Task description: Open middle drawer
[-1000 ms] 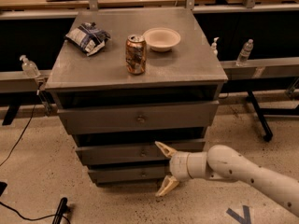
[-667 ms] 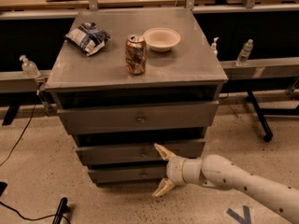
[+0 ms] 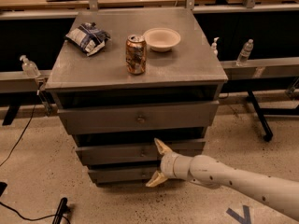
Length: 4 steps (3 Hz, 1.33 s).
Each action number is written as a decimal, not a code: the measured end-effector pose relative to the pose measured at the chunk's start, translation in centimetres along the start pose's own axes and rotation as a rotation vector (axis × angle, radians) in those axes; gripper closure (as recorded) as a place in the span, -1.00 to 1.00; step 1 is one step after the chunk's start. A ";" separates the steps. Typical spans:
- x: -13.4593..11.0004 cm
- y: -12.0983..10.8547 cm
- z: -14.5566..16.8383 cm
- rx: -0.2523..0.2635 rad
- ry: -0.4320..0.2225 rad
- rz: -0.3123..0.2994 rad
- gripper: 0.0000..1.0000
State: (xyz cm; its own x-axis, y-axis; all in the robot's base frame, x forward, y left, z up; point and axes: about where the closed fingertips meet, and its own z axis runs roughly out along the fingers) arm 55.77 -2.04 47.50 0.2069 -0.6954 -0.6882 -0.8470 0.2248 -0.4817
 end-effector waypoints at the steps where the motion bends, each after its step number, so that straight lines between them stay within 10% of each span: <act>1: 2.5 -1.3 1.4 -0.006 0.022 0.095 -1.00; 4: 6.8 -5.4 1.2 -0.114 0.081 0.132 -0.84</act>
Offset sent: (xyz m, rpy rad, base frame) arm 0.0667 -0.0515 -0.0410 0.0340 0.2013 -0.0585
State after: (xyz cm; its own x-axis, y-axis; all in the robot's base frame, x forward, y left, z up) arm 62.32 -7.16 44.80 0.0541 -0.7190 -0.6929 -0.9150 0.2422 -0.3228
